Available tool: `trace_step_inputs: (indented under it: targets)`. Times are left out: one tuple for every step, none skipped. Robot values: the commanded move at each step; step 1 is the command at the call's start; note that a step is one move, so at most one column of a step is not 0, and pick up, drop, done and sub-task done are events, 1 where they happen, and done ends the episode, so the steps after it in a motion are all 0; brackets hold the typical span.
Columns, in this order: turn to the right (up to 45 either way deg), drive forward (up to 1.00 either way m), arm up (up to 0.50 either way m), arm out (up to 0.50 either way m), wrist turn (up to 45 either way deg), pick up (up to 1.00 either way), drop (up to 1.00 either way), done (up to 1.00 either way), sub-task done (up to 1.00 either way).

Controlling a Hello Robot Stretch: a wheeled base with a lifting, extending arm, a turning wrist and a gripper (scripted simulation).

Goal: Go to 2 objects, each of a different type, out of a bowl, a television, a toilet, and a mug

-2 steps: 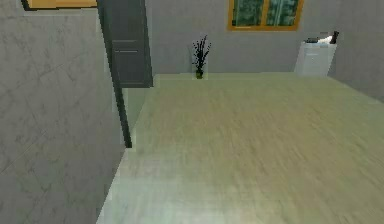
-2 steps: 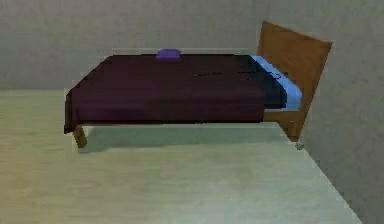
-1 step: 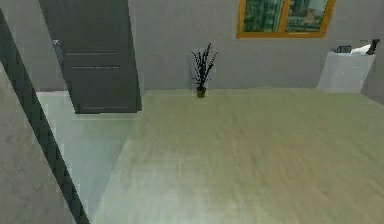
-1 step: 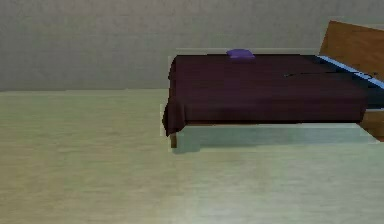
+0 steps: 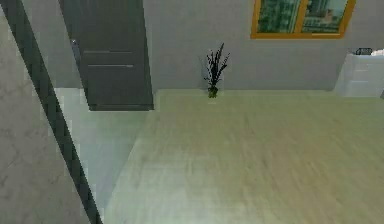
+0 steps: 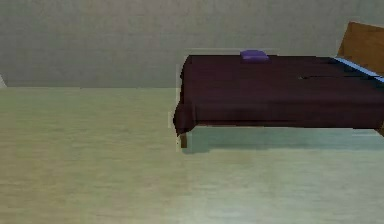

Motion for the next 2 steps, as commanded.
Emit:
trace_step_inputs:
  targets:
    - [0.0,1.0,0.0,0.0,0.0,0.0,0.0,0.0,0.0]
    - [-3.0,0.0,0.0,0.0,0.0,0.0,0.0,0.0,0.0]
